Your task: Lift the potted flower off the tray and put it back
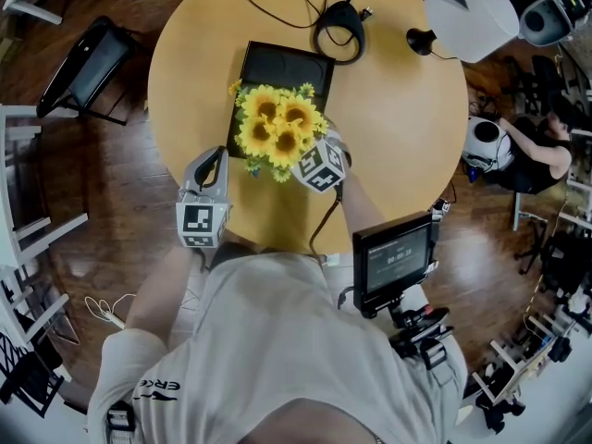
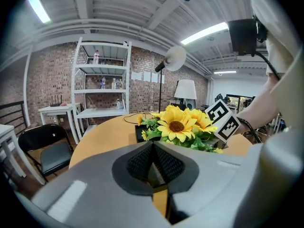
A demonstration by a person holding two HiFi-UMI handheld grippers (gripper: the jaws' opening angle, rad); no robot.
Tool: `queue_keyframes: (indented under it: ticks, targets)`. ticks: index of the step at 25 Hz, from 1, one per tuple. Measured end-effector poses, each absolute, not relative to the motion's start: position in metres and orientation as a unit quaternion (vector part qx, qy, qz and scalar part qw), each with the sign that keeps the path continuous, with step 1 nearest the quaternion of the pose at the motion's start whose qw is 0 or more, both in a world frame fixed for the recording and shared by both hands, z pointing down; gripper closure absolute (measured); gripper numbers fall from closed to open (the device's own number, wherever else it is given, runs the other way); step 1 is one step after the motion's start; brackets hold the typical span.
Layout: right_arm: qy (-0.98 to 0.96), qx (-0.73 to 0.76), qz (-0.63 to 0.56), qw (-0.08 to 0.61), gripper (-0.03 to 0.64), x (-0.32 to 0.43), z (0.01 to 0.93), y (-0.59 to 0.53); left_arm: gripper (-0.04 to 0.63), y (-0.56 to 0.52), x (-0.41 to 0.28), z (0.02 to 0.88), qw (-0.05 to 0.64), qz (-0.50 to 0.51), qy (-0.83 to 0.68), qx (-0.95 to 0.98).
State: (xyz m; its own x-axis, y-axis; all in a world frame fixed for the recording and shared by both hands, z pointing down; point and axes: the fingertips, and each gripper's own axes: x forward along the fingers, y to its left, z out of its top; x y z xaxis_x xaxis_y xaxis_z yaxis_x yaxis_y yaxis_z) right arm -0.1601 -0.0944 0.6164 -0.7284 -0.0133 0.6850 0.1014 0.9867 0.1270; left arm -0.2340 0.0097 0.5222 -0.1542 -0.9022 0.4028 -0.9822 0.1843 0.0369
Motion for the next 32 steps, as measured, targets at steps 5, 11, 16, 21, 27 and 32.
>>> queue_keyframes:
  ticks: [5, 11, 16, 21, 27, 32]
  targets:
    - [-0.928, -0.013, -0.076, 0.364, 0.081, -0.153, 0.616, -0.097, 0.594, 0.007, -0.233, 0.523, 0.165, 0.116, -0.750, 0.630]
    - [-0.933, 0.014, -0.062, 0.355, 0.095, -0.133, 0.604, -0.106, 0.594, -0.001, -0.228, 0.520, 0.157, 0.117, -0.748, 0.634]
    - [-0.941, 0.049, -0.044, 0.332, 0.110, -0.110, 0.580, -0.106, 0.594, 0.002, -0.225, 0.509, 0.147, 0.115, -0.752, 0.632]
    - [-0.951, 0.081, -0.035, 0.297, 0.150, -0.086, 0.550, -0.103, 0.594, 0.010, -0.216, 0.494, 0.131, 0.111, -0.760, 0.626]
    - [-0.964, 0.106, -0.003, 0.242, 0.232, -0.067, 0.513, -0.094, 0.594, 0.027, -0.200, 0.476, 0.116, 0.112, -0.774, 0.612]
    - [-0.971, 0.123, 0.031, 0.204, 0.321, -0.054, 0.501, -0.088, 0.594, 0.035, -0.188, 0.469, 0.111, 0.111, -0.780, 0.605]
